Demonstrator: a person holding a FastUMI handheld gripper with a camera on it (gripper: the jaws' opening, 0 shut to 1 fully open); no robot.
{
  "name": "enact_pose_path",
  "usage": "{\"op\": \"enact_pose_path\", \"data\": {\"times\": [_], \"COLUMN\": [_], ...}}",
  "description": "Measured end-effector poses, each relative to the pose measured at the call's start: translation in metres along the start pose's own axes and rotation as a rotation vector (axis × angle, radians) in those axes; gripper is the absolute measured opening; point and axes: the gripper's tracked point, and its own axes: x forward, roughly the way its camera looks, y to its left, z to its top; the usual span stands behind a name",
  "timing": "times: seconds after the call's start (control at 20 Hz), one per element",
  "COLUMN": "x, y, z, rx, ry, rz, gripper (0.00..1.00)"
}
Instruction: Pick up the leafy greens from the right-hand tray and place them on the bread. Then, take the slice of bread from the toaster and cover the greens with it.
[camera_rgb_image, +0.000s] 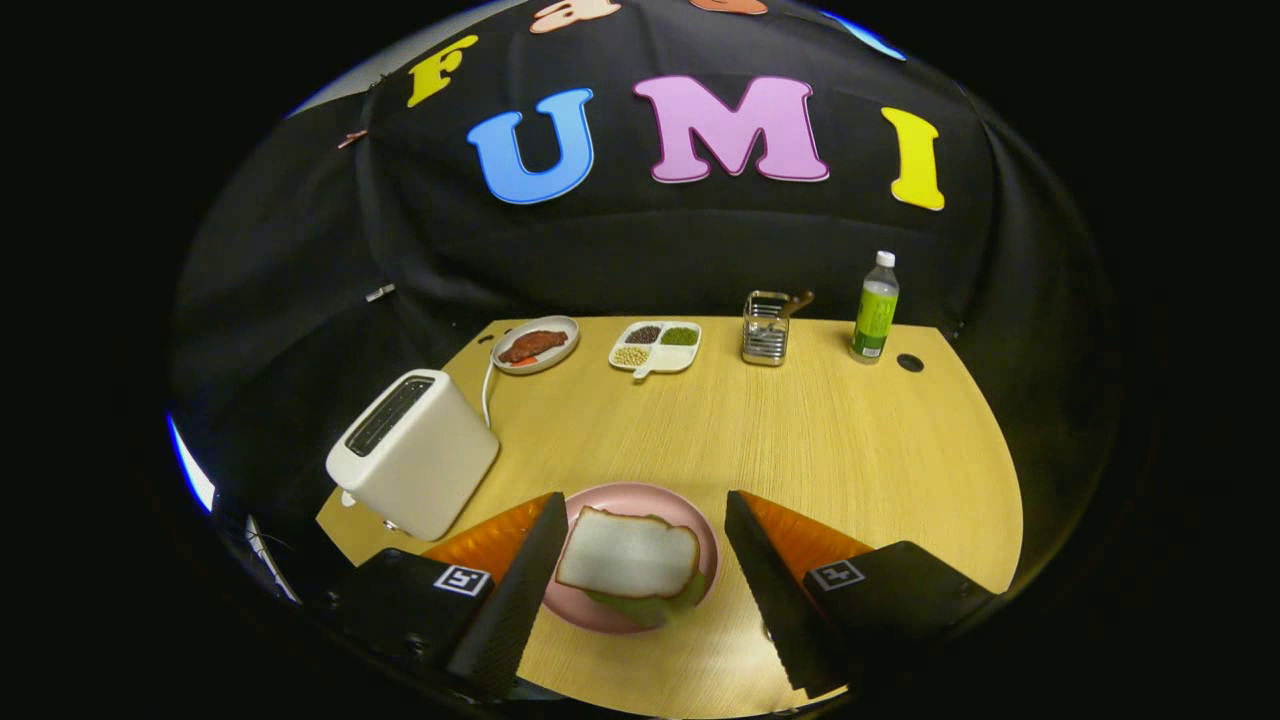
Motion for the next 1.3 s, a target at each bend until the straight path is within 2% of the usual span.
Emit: {"op": "enact_pose_path", "data": {"times": [0.25,0.55,1.3], "x": [-0.034,-0.064,-0.072], "y": [0.010,0.007,0.006], "z": [0.028,0.039,0.044], "rx": [-0.052,-0.164,-0.194], "ry": [-0.081,-0.144,-0.159], "rz": [0.049,0.047,0.021], "gripper": [0.99,0.99,0.99]}}
